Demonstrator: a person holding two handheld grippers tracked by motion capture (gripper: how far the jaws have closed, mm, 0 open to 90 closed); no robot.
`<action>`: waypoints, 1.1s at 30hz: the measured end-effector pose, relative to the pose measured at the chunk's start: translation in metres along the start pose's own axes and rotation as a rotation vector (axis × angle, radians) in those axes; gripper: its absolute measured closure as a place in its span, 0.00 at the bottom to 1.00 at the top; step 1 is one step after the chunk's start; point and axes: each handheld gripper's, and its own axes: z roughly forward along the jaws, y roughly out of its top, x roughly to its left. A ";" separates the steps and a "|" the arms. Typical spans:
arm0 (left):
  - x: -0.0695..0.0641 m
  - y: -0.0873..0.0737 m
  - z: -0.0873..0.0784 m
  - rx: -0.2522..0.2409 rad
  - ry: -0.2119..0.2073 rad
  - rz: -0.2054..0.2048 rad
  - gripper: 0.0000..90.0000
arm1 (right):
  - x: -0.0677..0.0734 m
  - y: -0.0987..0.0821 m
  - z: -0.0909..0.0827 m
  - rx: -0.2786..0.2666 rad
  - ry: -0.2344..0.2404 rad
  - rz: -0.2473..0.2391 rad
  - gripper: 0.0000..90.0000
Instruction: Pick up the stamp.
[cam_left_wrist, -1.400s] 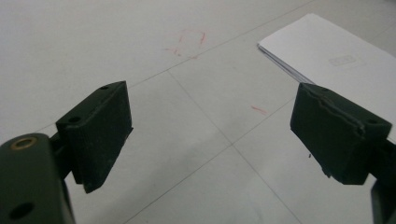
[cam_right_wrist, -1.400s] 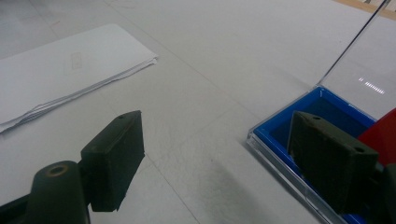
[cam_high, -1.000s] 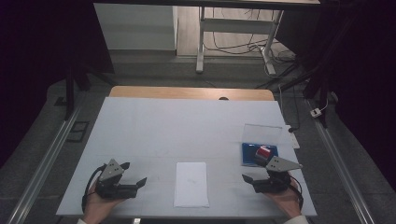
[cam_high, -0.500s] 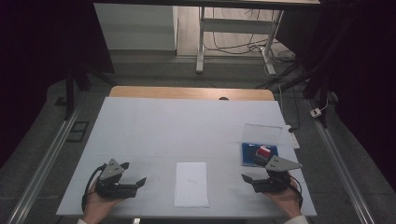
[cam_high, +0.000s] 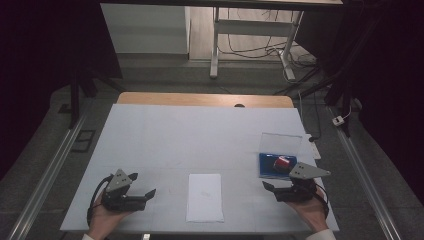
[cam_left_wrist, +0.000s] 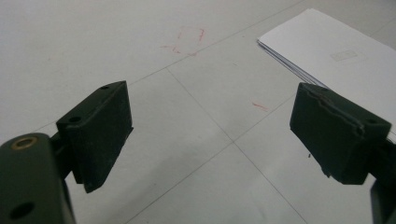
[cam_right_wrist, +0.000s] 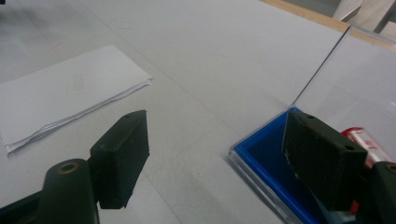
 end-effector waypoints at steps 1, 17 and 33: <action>0.000 0.000 0.000 0.000 0.000 0.000 0.14 | -0.001 0.002 -0.002 0.000 -0.003 0.004 0.25; 0.003 0.001 0.001 0.001 0.014 0.001 0.16 | -0.024 0.037 -0.014 0.042 -0.039 0.011 0.26; 0.005 0.000 0.004 0.014 0.019 0.000 0.15 | -0.062 0.056 -0.011 0.152 -0.088 0.044 0.26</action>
